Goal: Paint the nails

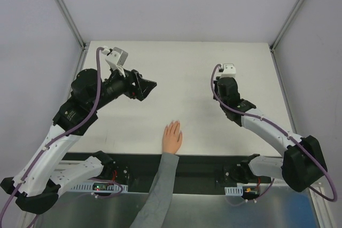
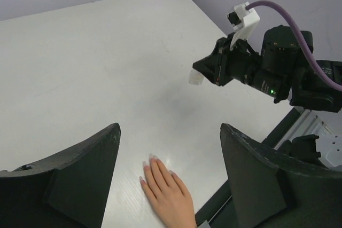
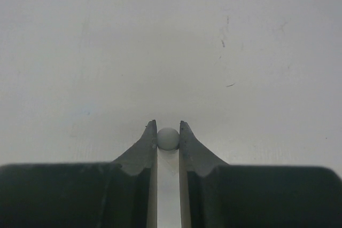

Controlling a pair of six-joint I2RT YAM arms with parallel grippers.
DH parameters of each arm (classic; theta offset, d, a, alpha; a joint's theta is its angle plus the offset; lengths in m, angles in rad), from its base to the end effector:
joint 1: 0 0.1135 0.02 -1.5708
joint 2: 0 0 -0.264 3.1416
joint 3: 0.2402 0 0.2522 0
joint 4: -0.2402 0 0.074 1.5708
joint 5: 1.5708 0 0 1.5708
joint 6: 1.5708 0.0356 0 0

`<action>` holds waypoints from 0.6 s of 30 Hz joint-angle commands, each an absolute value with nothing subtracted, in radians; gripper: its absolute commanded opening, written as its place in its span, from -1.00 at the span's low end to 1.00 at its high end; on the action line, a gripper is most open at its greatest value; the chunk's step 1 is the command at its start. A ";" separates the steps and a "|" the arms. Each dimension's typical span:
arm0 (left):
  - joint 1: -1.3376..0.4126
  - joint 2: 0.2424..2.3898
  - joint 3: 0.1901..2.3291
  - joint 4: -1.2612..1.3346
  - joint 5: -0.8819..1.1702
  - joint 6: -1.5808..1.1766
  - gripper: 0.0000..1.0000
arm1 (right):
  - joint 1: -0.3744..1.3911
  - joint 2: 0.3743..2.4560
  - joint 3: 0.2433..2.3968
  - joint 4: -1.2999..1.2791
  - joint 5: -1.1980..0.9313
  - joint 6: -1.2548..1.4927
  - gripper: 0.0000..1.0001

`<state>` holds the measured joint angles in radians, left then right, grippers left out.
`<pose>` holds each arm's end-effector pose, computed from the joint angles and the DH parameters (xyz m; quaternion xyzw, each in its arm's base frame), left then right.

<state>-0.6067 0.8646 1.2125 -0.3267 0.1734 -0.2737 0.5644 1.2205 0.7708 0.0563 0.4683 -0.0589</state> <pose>0.1341 -0.1006 0.4566 0.1765 0.6770 -0.3581 0.6182 0.2399 0.1329 0.2685 -0.1254 0.8095 -0.0518 0.5712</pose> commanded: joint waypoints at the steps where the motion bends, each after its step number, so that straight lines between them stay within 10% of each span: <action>1: -0.597 0.874 1.250 -0.341 0.196 -0.348 0.48 | 0.486 1.265 0.747 0.273 0.474 -0.046 -0.99; 18: -0.597 0.839 1.265 -0.354 0.183 -0.449 0.53 | 0.282 1.511 0.793 0.433 0.359 -0.071 -0.99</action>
